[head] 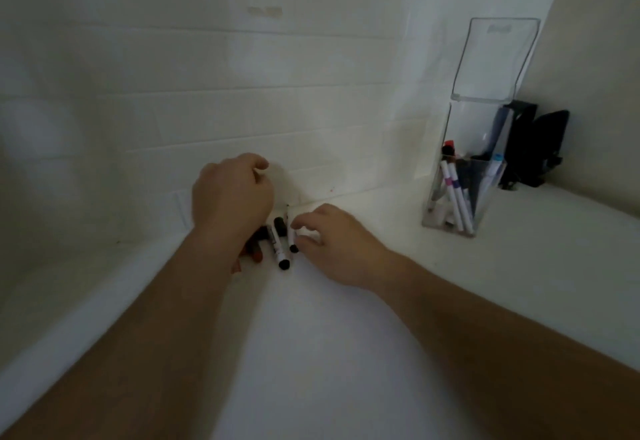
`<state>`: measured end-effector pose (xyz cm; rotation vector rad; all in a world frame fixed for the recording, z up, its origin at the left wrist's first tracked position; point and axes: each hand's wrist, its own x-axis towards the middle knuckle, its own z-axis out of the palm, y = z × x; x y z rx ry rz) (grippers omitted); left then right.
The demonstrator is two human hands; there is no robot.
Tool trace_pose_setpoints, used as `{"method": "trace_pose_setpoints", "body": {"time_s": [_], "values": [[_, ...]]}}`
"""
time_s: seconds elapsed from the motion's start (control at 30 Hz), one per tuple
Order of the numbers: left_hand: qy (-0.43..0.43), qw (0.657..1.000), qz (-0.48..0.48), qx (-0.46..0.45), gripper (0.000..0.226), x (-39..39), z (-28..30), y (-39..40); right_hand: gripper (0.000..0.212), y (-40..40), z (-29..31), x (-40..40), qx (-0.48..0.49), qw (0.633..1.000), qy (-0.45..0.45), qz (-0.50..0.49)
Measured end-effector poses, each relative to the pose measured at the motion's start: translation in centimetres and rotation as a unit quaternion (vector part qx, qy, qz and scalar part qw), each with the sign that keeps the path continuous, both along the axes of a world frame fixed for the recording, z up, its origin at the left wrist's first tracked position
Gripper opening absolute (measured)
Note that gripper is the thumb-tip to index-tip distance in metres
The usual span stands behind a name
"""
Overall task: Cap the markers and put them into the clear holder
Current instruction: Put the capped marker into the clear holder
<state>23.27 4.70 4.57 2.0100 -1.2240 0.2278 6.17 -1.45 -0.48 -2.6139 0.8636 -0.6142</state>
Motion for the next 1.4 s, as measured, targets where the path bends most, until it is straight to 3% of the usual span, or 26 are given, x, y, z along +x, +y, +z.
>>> {"method": "trace_pose_setpoints", "body": {"time_s": [0.13, 0.37, 0.5, 0.6, 0.67, 0.8, 0.93, 1.0, 1.2, 1.4], "values": [[-0.01, 0.996, 0.007, 0.092, 0.038, 0.0, -1.0, -0.4, 0.029, -0.1, -0.4, 1.8, 0.008, 0.999, 0.032, -0.007], [-0.072, 0.975, -0.016, 0.211, 0.037, -1.6, -2.3, -1.0, 0.017, -1.2, 0.6, -1.0, -0.076, 0.988, 0.099, -0.087], [-0.105, 0.961, -0.036, 0.254, 0.033, -2.4, -2.9, -1.3, 0.02, -1.4, 1.9, -5.9, -0.013, 0.985, 0.128, -0.116], [-0.107, 0.967, -0.077, 0.216, 0.023, -3.1, -3.2, -1.5, 0.02, -1.8, 2.1, -9.6, 0.056, 0.983, 0.088, -0.154], [-0.074, 0.975, -0.119, 0.174, 0.029, -4.0, -3.1, -1.6, 0.021, -2.1, 1.7, -11.6, 0.097, 0.978, 0.016, -0.184], [0.056, 0.985, -0.155, 0.052, 0.031, -6.6, -2.6, -1.7, 0.033, -2.1, 0.9, -14.3, 0.189, 0.947, -0.171, -0.197], [0.197, 0.957, -0.212, -0.007, 0.029, -9.1, -2.6, -1.1, 0.036, -2.4, 0.5, -15.2, 0.269, 0.914, -0.273, -0.131], [0.248, 0.938, -0.241, -0.004, 0.028, -9.8, -2.7, -0.8, 0.032, -2.5, 0.5, -15.1, 0.284, 0.911, -0.272, -0.12], [0.226, 0.941, -0.251, 0.011, 0.03, -10.1, -3.1, -0.7, 0.025, -2.4, 0.6, -15.1, 0.273, 0.918, -0.258, -0.122], [0.231, 0.938, -0.258, -0.007, 0.035, -10.2, -3.3, -0.7, 0.026, -2.5, 0.5, -15.1, 0.299, 0.892, -0.32, -0.111]]}}
